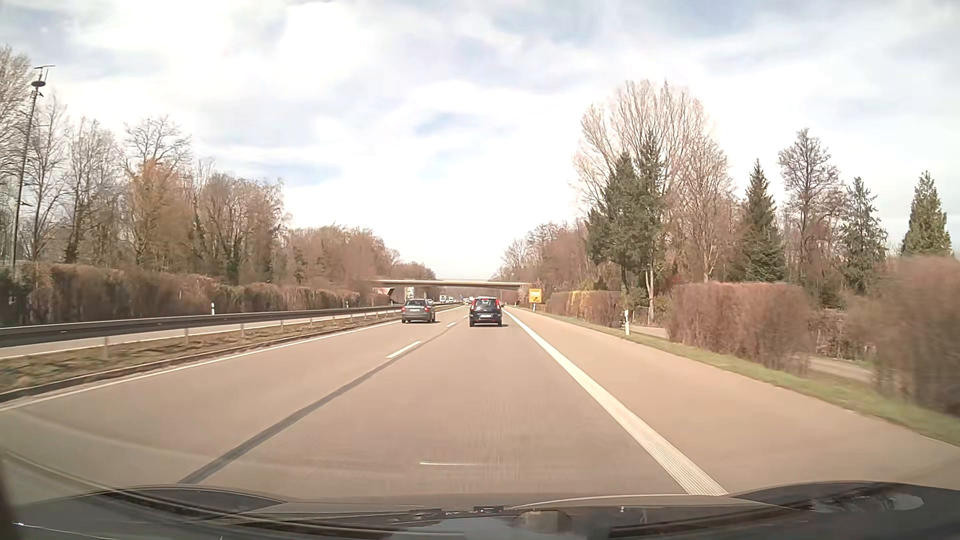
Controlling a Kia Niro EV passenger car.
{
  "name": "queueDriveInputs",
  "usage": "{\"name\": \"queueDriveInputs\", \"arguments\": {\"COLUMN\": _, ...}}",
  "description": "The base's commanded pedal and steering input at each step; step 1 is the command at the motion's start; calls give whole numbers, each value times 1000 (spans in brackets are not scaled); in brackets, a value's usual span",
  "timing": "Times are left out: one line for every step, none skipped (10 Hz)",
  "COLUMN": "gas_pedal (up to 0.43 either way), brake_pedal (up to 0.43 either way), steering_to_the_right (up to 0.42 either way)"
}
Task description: Follow the waypoints while adhering to traffic rules and regulations
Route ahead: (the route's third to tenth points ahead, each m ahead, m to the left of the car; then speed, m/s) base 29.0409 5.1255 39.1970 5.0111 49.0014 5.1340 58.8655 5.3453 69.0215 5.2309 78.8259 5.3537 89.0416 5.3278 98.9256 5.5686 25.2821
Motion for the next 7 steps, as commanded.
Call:
{"name": "queueDriveInputs", "arguments": {"gas_pedal": 177, "brake_pedal": 0, "steering_to_the_right": -1}}
{"name": "queueDriveInputs", "arguments": {"gas_pedal": 177, "brake_pedal": 0, "steering_to_the_right": -1}}
{"name": "queueDriveInputs", "arguments": {"gas_pedal": 177, "brake_pedal": 0, "steering_to_the_right": -1}}
{"name": "queueDriveInputs", "arguments": {"gas_pedal": 177, "brake_pedal": 0, "steering_to_the_right": 0}}
{"name": "queueDriveInputs", "arguments": {"gas_pedal": 177, "brake_pedal": 0, "steering_to_the_right": 1}}
{"name": "queueDriveInputs", "arguments": {"gas_pedal": 177, "brake_pedal": 0, "steering_to_the_right": 1}}
{"name": "queueDriveInputs", "arguments": {"gas_pedal": 177, "brake_pedal": 0, "steering_to_the_right": 1}}
